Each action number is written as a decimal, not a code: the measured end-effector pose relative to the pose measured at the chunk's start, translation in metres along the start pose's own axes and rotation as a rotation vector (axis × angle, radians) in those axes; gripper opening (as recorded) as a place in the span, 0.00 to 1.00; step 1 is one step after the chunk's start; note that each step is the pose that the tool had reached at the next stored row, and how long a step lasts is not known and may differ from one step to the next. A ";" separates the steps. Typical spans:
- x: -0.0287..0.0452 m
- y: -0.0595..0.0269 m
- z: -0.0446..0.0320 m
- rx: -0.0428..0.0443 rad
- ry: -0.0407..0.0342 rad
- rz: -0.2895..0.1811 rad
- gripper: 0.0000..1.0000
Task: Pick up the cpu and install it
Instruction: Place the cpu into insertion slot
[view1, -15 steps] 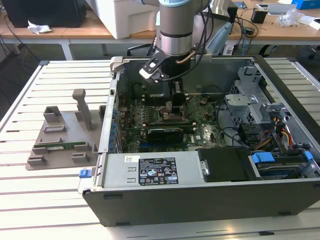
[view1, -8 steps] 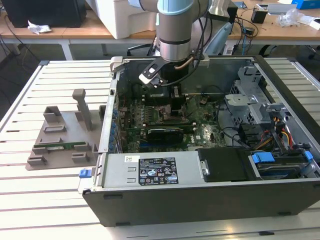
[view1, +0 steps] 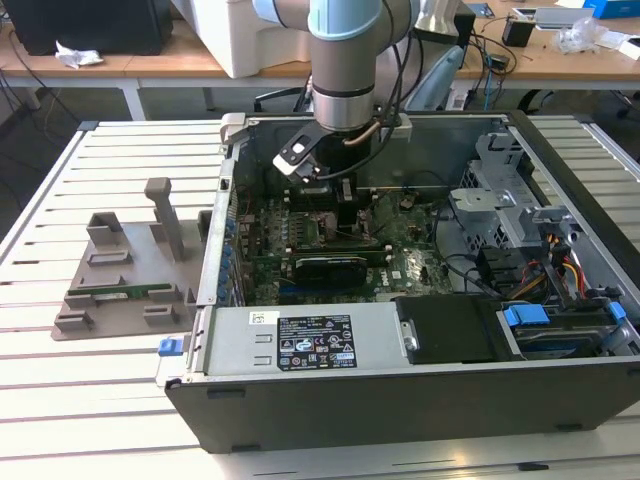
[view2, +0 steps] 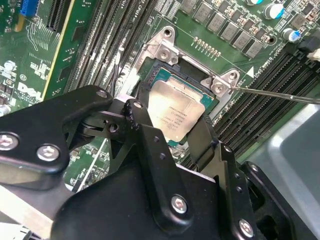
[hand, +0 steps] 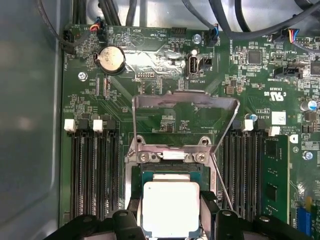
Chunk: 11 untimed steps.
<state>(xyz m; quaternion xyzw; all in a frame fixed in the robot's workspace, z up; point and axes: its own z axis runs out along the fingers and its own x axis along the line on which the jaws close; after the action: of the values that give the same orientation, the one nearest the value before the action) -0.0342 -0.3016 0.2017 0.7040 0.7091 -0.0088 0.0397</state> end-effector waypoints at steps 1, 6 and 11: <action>-0.0003 0.0000 0.0005 0.0001 -0.0002 0.000 0.55; -0.0007 0.0001 0.0037 0.0003 -0.0004 0.000 0.55; -0.0005 0.0006 0.0047 -0.0002 0.0004 0.000 0.62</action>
<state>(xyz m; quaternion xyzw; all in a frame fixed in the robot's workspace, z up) -0.0334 -0.3024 0.1971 0.7039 0.7091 -0.0086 0.0397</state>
